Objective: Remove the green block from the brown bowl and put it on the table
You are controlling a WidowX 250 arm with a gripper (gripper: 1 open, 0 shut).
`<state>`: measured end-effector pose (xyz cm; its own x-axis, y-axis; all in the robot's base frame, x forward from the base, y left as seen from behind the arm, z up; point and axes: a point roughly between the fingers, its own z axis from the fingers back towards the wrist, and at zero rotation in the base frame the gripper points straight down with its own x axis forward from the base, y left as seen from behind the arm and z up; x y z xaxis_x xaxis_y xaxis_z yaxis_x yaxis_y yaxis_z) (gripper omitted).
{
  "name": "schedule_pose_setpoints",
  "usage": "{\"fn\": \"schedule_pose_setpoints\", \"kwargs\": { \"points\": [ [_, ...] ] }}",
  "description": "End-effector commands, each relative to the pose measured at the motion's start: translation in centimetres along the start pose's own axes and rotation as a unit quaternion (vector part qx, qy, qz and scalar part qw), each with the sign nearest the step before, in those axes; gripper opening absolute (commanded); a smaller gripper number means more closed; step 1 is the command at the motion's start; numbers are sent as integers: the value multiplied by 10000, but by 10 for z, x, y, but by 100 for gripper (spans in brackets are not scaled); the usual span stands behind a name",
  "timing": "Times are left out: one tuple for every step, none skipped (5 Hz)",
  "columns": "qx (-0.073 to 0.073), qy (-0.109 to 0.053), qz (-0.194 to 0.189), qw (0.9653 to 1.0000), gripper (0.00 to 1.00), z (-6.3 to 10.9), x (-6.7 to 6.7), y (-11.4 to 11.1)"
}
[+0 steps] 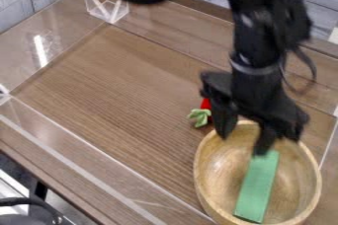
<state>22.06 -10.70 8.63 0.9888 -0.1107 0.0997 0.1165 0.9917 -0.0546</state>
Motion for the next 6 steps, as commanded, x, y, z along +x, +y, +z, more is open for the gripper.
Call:
{"fn": "schedule_pose_setpoints", "kwargs": {
  "points": [
    [34,-267,299,9992,0,12,15,-5],
    [96,-272,642,9975,0,10,18,-2],
    [115,-362,602,9975,0,14,28,2],
    [122,-465,548,9973,0,19,36,6],
    [137,-466,662,9966,100,16,33,9],
    [158,-446,797,9957,100,11,30,10]
  ]
}}
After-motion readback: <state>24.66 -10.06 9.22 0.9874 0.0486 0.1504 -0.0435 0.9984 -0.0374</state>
